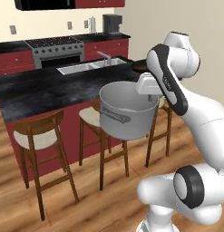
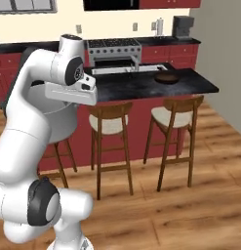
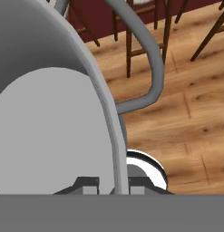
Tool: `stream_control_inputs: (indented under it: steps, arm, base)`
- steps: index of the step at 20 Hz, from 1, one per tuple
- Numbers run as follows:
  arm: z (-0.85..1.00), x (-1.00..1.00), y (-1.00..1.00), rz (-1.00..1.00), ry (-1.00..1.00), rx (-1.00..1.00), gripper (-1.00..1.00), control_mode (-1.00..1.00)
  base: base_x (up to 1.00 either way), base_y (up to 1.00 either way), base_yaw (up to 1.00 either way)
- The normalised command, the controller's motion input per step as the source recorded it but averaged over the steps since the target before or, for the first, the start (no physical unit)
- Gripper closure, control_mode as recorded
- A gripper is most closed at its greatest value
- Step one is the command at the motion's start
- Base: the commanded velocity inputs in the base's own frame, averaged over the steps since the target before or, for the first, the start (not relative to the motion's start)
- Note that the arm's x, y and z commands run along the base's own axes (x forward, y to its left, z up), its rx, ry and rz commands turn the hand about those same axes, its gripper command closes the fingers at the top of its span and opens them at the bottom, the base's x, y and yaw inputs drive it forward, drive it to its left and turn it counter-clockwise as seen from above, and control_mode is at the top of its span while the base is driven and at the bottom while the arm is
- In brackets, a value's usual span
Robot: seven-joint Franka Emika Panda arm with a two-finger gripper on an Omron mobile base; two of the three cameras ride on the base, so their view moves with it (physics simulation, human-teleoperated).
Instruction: Pick the pan and pot and place them in the sink. Then turn on the water.
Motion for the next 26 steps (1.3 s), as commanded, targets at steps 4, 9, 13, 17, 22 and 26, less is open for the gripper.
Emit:
stream_control_inputs:
  steps: [4, 9, 13, 17, 22, 26]
  arm:
    - [0.0, 0.0, 0.0, 0.0, 0.0, 0.0, 1.0, 1.0]
    - [0.0, 0.0, 0.0, 0.0, 0.0, 0.0, 1.0, 1.0]
    - [0.0, 0.0, 0.0, 0.0, 0.0, 0.0, 1.0, 1.0]
    - [0.0, 0.0, 0.0, 0.0, 0.0, 0.0, 1.0, 1.0]
    - [0.0, 0.0, 0.0, 0.0, 0.0, 0.0, 1.0, 1.0]
    - [0.0, 0.0, 0.0, 0.0, 0.0, 0.0, 1.0, 1.0]
  base:
    - [0.12, 1.0, -0.09]
    - [0.17, 1.0, -0.02]
    - [0.43, 1.0, -0.22]
    - [0.58, 1.0, -0.28]
    - [0.58, 1.0, -0.31]
    - [0.16, 1.0, -0.25]
